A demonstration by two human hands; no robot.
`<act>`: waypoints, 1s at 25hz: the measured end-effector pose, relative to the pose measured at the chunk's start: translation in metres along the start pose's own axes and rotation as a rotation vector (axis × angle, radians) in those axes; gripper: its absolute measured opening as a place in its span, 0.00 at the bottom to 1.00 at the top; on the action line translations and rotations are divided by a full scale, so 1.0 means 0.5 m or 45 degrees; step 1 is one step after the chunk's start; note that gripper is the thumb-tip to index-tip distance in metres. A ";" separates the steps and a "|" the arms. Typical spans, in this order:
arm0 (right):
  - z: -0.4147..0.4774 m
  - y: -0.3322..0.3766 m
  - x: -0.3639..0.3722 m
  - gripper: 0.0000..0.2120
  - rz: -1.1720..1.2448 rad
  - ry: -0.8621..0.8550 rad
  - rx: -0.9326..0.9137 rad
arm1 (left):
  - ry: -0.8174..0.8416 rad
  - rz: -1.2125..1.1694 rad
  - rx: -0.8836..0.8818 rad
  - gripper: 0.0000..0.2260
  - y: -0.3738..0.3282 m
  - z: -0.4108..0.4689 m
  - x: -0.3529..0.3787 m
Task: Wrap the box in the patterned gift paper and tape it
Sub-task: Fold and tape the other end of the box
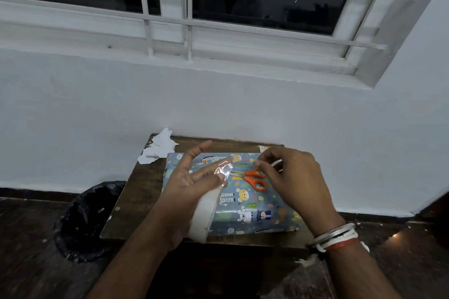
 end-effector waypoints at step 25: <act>-0.008 0.004 0.050 0.16 -0.494 0.568 -0.119 | -0.003 0.079 -0.058 0.14 -0.004 -0.004 -0.035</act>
Point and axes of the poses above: each hand's wrist, its own z-axis towards the middle knuckle, its own x-axis out of the palm, y = z × x, the point moved 4 cm from there along z, towards the middle knuckle, and after that the axes turned 7 degrees about -z, right-handed, at the moved point
